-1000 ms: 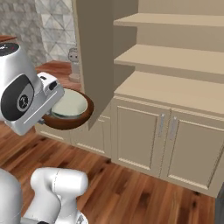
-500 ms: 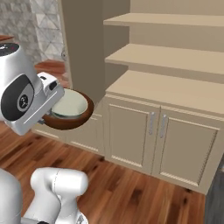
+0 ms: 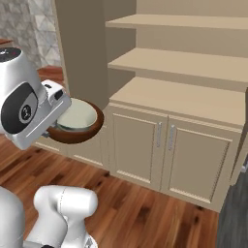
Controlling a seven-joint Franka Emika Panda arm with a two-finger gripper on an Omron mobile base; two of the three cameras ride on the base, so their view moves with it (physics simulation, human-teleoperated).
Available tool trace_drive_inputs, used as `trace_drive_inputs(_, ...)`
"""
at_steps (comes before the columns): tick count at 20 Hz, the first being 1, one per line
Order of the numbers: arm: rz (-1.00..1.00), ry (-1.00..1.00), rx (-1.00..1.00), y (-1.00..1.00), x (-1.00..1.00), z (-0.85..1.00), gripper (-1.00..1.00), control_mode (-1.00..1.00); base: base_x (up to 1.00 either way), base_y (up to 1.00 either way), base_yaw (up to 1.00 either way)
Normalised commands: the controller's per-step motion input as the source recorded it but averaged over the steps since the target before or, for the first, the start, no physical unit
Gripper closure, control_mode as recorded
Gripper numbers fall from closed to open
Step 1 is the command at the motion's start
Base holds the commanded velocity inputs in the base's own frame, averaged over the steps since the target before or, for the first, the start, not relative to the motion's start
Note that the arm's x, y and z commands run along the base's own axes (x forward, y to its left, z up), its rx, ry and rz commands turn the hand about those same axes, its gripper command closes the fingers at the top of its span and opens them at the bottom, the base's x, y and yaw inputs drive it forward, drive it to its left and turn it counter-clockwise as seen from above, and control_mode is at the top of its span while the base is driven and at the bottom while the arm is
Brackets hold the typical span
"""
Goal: Pick up the bowls on the counter and stack them on top of one another in the open cabinet. Place the smaller bowl on top of the larger bowl.
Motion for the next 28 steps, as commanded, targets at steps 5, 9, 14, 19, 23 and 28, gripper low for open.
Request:
trace_drive_inputs(5,0.0,0.0,0.0,0.0,0.0,0.0,1.0,1.0,0.23,-0.3,0.0)
trace_drive_inputs(9,0.0,0.0,0.0,0.0,0.0,0.0,1.0,1.0,0.33,-0.27,0.0)
trace_drive_inputs(14,0.0,0.0,0.0,0.0,0.0,0.0,1.0,1.0,0.38,-0.3,0.0)
trace_drive_inputs(19,0.0,0.0,0.0,0.0,0.0,0.0,1.0,1.0,0.28,-0.36,0.0)
trace_drive_inputs(23,0.0,0.0,0.0,0.0,0.0,0.0,1.0,1.0,0.24,-0.38,0.0)
trace_drive_inputs(28,0.0,0.0,0.0,0.0,0.0,0.0,1.0,1.0,0.23,-0.39,0.0)
